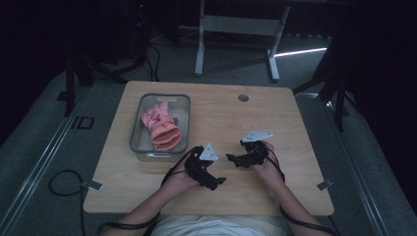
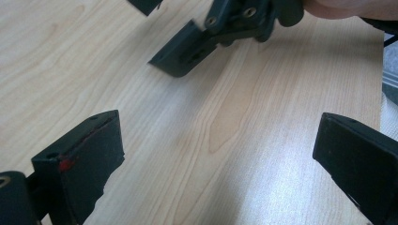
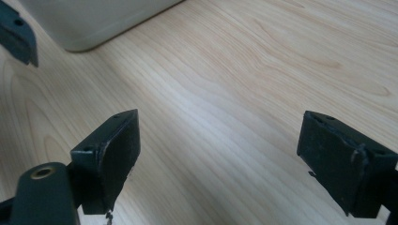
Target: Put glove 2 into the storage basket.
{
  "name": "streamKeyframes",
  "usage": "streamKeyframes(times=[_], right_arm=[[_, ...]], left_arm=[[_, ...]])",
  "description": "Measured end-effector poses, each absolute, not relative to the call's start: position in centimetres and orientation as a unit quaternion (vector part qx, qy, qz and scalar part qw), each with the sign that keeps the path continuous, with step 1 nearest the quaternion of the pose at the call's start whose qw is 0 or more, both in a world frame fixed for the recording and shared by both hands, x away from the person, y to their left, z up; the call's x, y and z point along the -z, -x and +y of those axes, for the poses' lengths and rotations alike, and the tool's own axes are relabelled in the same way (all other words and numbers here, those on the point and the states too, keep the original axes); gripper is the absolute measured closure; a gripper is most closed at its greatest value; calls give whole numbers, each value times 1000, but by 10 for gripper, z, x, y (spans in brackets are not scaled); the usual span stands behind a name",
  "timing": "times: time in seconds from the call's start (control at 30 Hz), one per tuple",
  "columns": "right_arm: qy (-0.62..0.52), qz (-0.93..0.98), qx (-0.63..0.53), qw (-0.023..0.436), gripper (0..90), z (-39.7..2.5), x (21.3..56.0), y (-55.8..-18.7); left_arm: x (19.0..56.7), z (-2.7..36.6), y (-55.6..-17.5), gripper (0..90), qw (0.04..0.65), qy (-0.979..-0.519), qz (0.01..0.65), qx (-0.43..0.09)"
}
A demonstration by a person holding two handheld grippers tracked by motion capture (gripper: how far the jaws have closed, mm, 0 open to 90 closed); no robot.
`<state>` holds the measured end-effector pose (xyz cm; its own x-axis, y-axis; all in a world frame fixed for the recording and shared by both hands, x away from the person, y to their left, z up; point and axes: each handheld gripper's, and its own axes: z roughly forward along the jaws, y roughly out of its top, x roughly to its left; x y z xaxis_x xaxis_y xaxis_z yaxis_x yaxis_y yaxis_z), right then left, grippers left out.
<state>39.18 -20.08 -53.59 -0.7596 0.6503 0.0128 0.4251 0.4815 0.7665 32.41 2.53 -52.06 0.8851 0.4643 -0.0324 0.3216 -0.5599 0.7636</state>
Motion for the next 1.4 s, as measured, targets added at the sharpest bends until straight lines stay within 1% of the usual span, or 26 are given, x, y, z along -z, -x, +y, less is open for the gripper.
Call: streamKeyframes(times=[0.3, 0.73, 0.83, 1.4], right_arm=[[-320, 844, -400, 158, 135, -219, 543, -380], [-337, 839, -395, 163, 134, -232, 555, -371], [-351, 834, -394, 163, 134, -239, 559, -372], [-365, 820, -407, 171, 134, -257, 562, -370]], left_arm=[[531, 27, -322, 18, 408, -881, 223, -84], [545, 32, -319, 18, 406, -880, 231, -86], [549, 35, -319, 18, 405, -878, 234, -97], [561, 43, -312, 18, 397, -880, 226, -126]])
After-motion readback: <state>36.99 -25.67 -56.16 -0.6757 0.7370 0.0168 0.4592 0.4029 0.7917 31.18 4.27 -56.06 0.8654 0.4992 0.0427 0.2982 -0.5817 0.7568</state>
